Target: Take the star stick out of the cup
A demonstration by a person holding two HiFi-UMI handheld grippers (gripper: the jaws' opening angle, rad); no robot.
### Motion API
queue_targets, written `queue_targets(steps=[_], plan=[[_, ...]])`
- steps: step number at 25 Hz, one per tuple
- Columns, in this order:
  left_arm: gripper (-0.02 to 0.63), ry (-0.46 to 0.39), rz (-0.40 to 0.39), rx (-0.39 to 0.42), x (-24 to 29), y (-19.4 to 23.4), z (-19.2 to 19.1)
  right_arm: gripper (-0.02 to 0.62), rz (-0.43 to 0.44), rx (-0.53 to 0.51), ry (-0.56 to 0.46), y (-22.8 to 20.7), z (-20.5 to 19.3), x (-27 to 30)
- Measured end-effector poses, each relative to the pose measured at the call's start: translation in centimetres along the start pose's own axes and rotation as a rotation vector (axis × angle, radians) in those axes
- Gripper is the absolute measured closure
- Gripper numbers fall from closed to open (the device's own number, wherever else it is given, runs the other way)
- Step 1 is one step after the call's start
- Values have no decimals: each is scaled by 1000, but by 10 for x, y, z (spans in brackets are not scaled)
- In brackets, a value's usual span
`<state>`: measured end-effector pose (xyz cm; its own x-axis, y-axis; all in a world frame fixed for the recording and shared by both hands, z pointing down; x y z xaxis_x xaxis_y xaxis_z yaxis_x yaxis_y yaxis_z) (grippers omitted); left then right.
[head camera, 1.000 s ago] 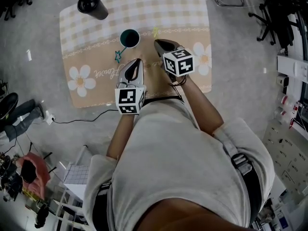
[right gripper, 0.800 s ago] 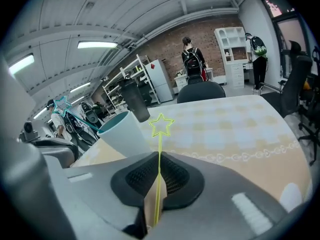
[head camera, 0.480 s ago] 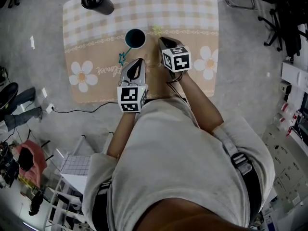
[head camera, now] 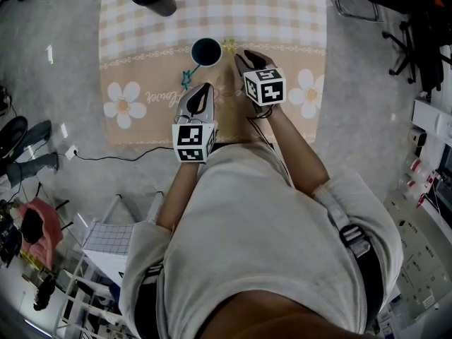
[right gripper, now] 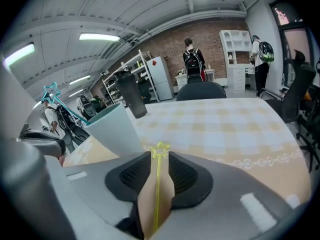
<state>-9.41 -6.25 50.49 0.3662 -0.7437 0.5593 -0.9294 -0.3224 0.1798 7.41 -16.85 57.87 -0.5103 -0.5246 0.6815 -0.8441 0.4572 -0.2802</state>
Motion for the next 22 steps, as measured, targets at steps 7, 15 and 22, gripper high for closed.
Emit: queue_targets(steps=[7,15,22], plan=[[603,-45,6,-11,-17,3,0,508,51,-359,-286,45,36,-58],[603,-89,38,-31,-44,7,-3,491,104,-916,-339,121,51,-76],[603,-130,124,-65,-70,24,-4,489,103,-1107,-275,146,53,-53]])
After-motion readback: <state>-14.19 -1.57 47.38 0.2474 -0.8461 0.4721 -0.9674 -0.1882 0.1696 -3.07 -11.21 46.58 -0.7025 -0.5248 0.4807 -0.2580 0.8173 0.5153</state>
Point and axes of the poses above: the fingertips, and each gripper's own axes: x forward along the fingers, y to its left, z out of its top, the point moved 9 cm from there along -x, backward along the fingers
